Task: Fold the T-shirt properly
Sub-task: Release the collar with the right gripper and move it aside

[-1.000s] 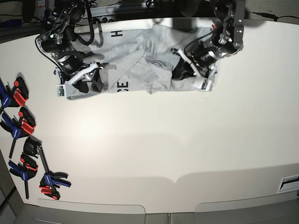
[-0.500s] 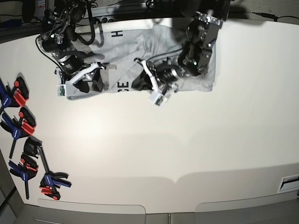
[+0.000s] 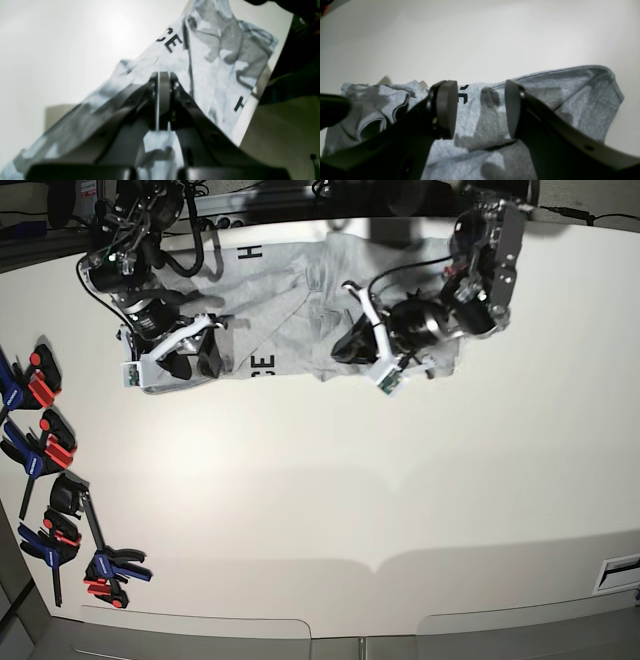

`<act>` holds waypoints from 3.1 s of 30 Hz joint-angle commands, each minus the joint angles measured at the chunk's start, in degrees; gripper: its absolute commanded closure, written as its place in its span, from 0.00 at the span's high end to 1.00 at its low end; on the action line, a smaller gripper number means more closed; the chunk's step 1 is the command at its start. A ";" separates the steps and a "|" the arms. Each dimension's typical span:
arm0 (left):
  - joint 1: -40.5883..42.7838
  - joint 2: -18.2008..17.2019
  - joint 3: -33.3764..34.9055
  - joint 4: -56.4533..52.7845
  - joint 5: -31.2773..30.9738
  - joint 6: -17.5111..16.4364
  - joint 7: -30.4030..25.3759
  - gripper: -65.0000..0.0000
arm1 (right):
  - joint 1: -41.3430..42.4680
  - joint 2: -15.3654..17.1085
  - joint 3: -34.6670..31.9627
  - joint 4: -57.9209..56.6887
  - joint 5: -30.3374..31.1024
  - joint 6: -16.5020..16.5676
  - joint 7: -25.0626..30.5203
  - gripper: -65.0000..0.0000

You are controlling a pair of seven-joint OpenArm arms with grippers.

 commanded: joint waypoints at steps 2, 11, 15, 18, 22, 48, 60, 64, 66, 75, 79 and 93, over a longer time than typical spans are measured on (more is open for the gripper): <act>1.86 -1.31 -2.73 2.89 -0.85 -0.17 -1.36 0.00 | 0.48 0.35 0.20 1.14 1.07 -0.17 1.14 0.44; 8.57 -2.51 -6.80 2.84 -3.85 -3.93 -3.08 0.00 | 0.48 0.35 0.17 1.14 1.95 -0.17 1.16 0.44; 7.56 -2.27 -2.82 -1.53 -3.69 -3.87 -5.49 0.00 | 0.50 0.35 0.17 1.14 1.92 -0.17 1.16 0.44; 4.81 -0.68 -0.22 -6.80 -3.19 -3.93 -6.21 0.00 | 0.48 0.35 0.17 1.14 1.95 -0.17 1.14 0.44; -0.68 2.34 1.42 -13.27 -3.39 -4.11 -7.08 0.00 | 0.48 0.35 0.17 1.14 1.95 -0.17 1.11 0.44; -9.46 -2.05 -2.34 -4.17 -10.62 -8.35 5.16 0.36 | -2.12 10.43 12.72 -1.53 4.00 -0.22 -1.75 0.59; -3.96 -2.05 -18.62 0.52 -11.15 -8.13 4.07 0.36 | 0.20 17.51 17.38 -24.63 25.77 7.89 -12.44 0.59; -3.43 -2.08 -20.90 0.52 -11.15 -8.11 4.15 0.36 | 2.23 17.51 17.38 -27.71 25.68 7.87 -12.57 0.59; -3.43 -2.08 -20.90 0.52 -11.13 -8.11 4.13 0.36 | 3.04 17.51 17.38 -27.76 25.66 7.89 -12.87 0.59; -3.43 -2.05 -20.90 0.52 -11.08 -8.13 4.13 0.36 | 4.02 17.51 10.01 -27.80 19.67 7.58 -12.50 0.59; -3.43 -2.08 -20.90 0.52 -11.06 -8.13 4.11 0.36 | 4.15 17.51 4.96 -27.80 15.63 6.38 -10.80 0.59; -3.43 -2.05 -20.90 0.52 -10.91 -8.11 4.15 0.36 | 7.78 17.46 6.62 -27.80 11.52 3.23 -5.46 0.59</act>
